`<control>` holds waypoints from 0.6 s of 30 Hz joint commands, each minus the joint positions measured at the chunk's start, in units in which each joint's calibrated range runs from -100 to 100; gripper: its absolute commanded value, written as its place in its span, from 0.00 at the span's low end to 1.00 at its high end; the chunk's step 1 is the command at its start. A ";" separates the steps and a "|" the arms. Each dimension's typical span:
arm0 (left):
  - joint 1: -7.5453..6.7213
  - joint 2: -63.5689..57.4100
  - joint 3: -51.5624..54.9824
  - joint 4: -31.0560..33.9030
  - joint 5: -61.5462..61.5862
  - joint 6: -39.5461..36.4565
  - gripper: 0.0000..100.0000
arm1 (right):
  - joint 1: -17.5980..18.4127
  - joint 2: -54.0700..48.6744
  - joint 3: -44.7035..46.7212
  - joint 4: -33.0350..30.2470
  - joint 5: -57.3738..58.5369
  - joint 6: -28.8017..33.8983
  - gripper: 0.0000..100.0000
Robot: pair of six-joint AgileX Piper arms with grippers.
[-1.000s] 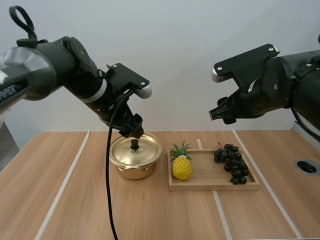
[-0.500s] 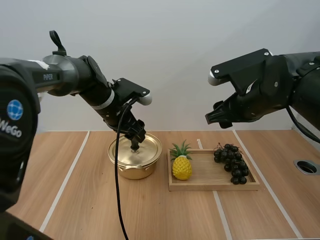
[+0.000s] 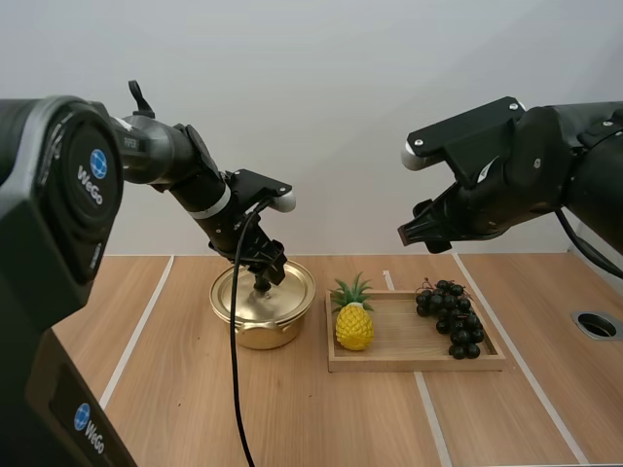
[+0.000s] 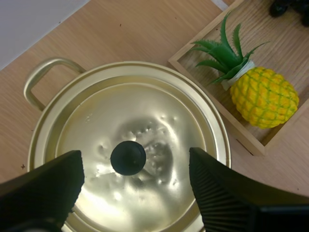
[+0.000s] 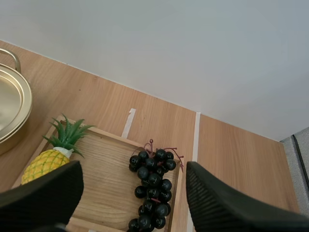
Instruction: Open the pot, put the pineapple inside, and close it
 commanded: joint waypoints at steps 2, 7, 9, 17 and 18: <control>-0.11 1.26 -0.62 -1.37 -2.42 -0.33 1.00 | -0.07 -0.52 -0.68 0.19 0.16 -0.37 1.00; -0.11 2.67 -0.77 -1.35 -2.98 -0.33 1.00 | -0.07 -0.52 -0.68 0.19 0.16 -0.37 1.00; -0.11 2.93 -0.86 -1.35 -3.13 -0.07 1.00 | -0.07 -0.52 -0.68 0.19 0.16 -0.37 1.00; -0.11 4.85 -1.29 -1.35 -5.00 0.14 1.00 | -0.07 -0.52 -0.68 0.19 0.16 -0.37 1.00; -0.11 4.97 -1.29 -1.35 -5.00 0.14 1.00 | -0.07 -0.52 -0.68 0.19 0.16 -0.37 1.00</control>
